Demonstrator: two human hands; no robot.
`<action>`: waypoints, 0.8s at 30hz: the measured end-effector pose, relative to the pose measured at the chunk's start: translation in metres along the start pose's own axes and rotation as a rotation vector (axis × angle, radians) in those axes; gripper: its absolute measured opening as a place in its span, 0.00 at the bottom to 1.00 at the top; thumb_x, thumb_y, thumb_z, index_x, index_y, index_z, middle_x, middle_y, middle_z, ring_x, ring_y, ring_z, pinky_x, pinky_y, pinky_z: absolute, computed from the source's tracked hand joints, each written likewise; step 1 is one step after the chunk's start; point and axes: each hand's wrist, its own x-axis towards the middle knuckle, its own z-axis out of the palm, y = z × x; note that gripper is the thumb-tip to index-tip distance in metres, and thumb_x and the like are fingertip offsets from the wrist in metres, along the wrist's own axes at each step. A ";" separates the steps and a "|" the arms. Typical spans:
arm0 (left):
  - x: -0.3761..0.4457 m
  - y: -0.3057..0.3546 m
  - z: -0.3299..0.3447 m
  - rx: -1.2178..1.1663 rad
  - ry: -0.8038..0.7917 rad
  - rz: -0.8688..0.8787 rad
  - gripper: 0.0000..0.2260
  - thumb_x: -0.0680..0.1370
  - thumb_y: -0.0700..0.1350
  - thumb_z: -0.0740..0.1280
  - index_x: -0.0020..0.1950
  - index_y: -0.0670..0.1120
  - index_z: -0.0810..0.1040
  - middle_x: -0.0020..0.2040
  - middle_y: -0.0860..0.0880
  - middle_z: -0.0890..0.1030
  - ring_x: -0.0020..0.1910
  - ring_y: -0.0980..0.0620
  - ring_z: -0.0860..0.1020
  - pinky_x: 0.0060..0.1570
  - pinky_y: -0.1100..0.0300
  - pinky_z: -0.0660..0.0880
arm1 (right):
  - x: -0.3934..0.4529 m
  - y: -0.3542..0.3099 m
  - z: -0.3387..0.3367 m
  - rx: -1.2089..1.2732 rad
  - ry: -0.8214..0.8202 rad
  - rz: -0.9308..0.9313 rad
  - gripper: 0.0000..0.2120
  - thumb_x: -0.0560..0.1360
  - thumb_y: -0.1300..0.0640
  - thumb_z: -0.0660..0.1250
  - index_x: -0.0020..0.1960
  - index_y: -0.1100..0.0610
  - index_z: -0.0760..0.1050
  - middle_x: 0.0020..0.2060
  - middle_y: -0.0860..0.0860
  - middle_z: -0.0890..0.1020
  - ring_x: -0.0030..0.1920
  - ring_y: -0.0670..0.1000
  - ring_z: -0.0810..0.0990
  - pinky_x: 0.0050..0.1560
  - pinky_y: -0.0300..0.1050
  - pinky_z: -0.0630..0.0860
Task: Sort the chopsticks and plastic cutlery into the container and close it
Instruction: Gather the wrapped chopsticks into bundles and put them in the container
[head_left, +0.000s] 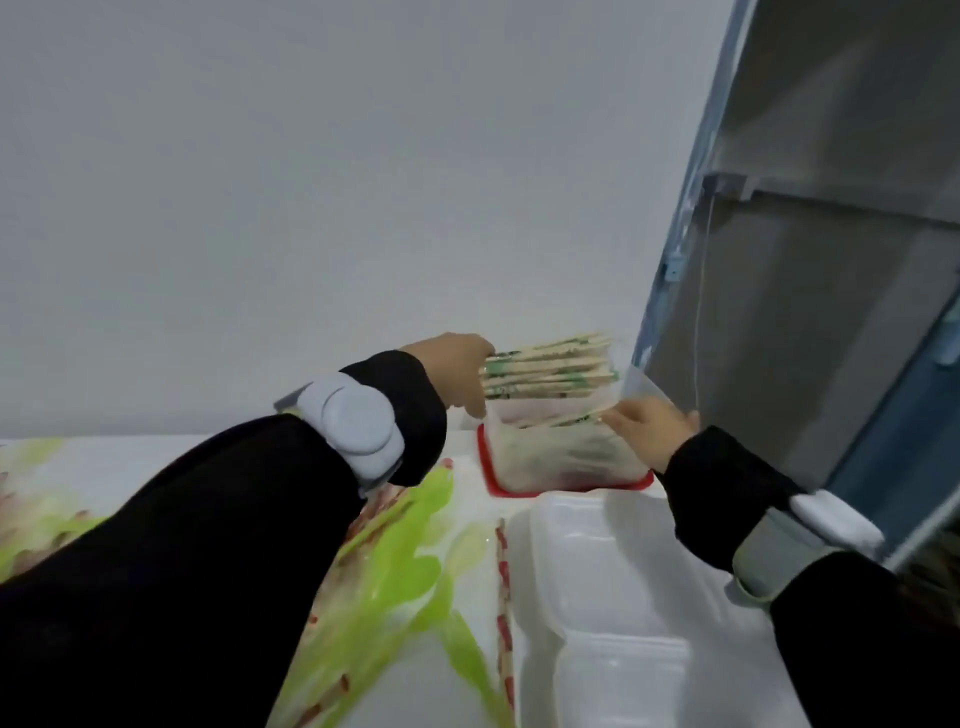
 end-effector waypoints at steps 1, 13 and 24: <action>0.010 0.009 0.004 0.010 -0.039 0.000 0.14 0.72 0.40 0.71 0.55 0.43 0.73 0.35 0.49 0.74 0.26 0.55 0.70 0.26 0.66 0.67 | 0.003 0.005 0.000 0.029 0.011 -0.013 0.17 0.81 0.50 0.53 0.58 0.57 0.77 0.57 0.55 0.79 0.62 0.56 0.73 0.71 0.51 0.52; 0.097 0.047 0.032 0.195 -0.200 -0.110 0.20 0.70 0.55 0.73 0.60 0.50 0.78 0.53 0.51 0.80 0.47 0.49 0.76 0.52 0.58 0.74 | 0.039 0.036 0.018 0.329 0.152 -0.269 0.16 0.77 0.61 0.61 0.31 0.51 0.70 0.29 0.48 0.74 0.40 0.52 0.75 0.42 0.41 0.65; 0.103 0.051 0.058 0.342 0.040 -0.027 0.27 0.71 0.55 0.71 0.64 0.45 0.67 0.60 0.44 0.69 0.57 0.42 0.71 0.52 0.51 0.72 | 0.073 0.023 0.003 -0.024 0.058 -0.179 0.23 0.75 0.56 0.65 0.68 0.54 0.66 0.64 0.56 0.70 0.61 0.56 0.73 0.58 0.42 0.69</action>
